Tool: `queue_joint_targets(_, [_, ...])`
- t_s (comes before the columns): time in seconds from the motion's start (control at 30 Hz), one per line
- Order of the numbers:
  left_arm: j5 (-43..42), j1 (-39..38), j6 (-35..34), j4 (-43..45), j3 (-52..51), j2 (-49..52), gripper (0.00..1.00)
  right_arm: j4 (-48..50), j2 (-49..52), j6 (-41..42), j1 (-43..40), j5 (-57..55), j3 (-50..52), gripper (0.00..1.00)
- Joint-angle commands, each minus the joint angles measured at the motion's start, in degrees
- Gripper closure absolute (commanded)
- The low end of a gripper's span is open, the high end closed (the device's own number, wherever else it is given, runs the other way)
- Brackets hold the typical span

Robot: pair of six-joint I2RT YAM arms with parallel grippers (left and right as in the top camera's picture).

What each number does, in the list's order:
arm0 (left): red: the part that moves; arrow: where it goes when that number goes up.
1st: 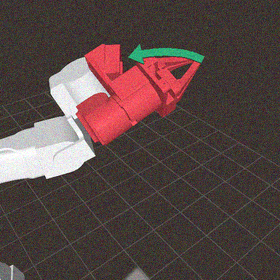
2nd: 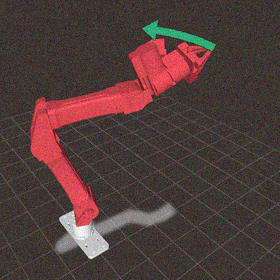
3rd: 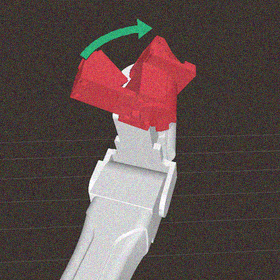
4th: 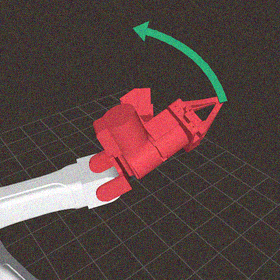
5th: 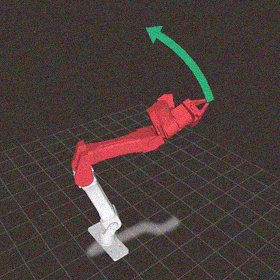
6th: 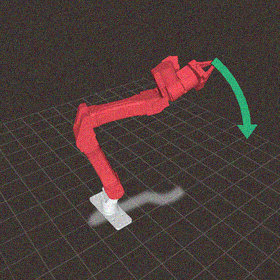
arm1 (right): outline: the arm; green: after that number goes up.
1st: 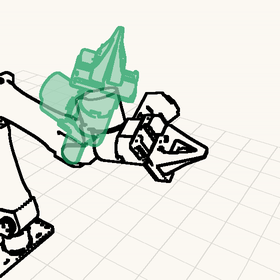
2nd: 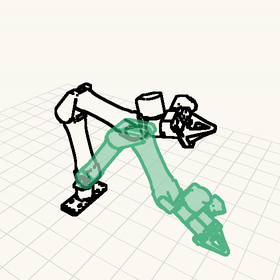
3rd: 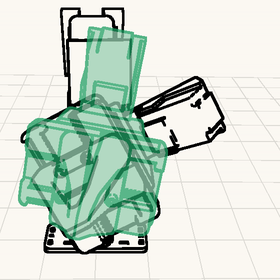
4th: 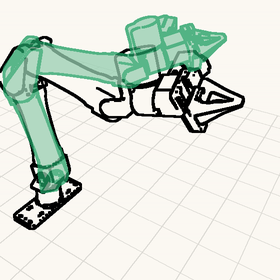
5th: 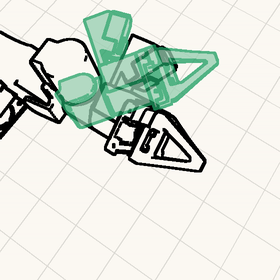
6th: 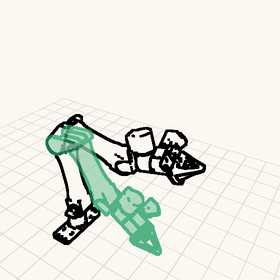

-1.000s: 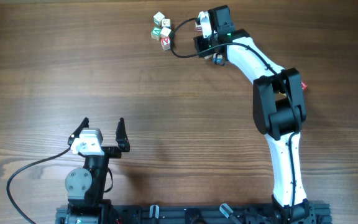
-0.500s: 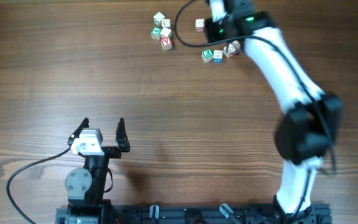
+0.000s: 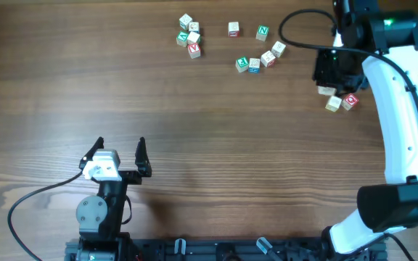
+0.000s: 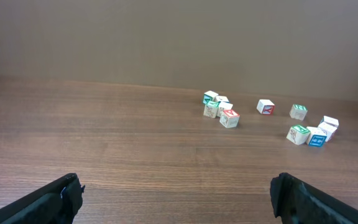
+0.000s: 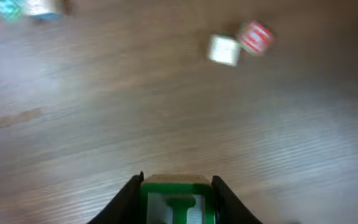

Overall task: Form a circle
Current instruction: 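Carry the green block right and lower it near the placed blocks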

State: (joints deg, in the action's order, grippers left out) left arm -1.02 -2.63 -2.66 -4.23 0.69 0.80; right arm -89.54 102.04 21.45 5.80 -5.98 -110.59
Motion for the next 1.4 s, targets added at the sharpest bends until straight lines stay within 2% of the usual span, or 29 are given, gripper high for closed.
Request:
queue_joint_targets(0.0, [-0.9, -0.26, -0.37, -0.04, -0.37, -0.48, 0.0, -2.62, 0.55, 12.35, -3.45, -8.15, 0.46, 0.88])
queue_joint_targets(0.13, [-0.9, -0.26, -0.37, -0.04, -0.37, -0.48, 0.0, -2.25, 0.55, 20.57, -8.39, -11.58, 0.48, 0.88])
queue_joint_targets(0.27, [-0.9, -0.26, -0.37, -0.04, -0.37, -0.48, 0.0, -2.62, 0.48, 20.5, -9.57, -11.67, 1.46, 0.89])
queue_joint_targets(0.37, [-0.9, -0.26, -0.37, -0.04, -0.37, -0.48, 0.0, -1.07, 0.48, 23.74, -10.27, -15.69, 9.42, 0.88])
queue_joint_targets(0.47, [-0.9, -0.26, -0.37, -0.04, -0.37, -0.48, 0.0, 8.85, 0.48, 23.67, -11.23, -11.5, 18.78, 0.89])
queue_joint_targets(0.67, [-0.9, -0.26, -0.37, -0.04, -0.37, -0.48, 0.0, 26.86, 0.48, 25.31, -12.39, -11.54, 34.34, 0.88])
queue_joint_targets(0.87, [-0.9, -0.26, -0.37, -0.04, -0.37, -0.48, 0.0, 39.26, 0.5, 23.52, -13.18, -11.93, 37.09, 0.85])
queue_joint_targets(0.97, [-0.9, -0.26, -0.37, -0.04, -0.37, -0.48, 0.0, 45.99, 0.5, 23.54, -13.18, -8.68, 42.34, 0.85])
queue_joint_targets(1.33, [-0.9, -0.26, -0.37, -0.04, -0.37, -0.48, 0.0, 49.18, 0.72, 25.68, -13.4, -12.44, 45.24, 0.82])
queue_joint_targets(1.37, [-0.9, -0.26, -0.37, -0.04, -0.37, -0.48, 0.0, 50.99, 0.72, 25.68, -13.4, -12.44, 46.77, 0.77])
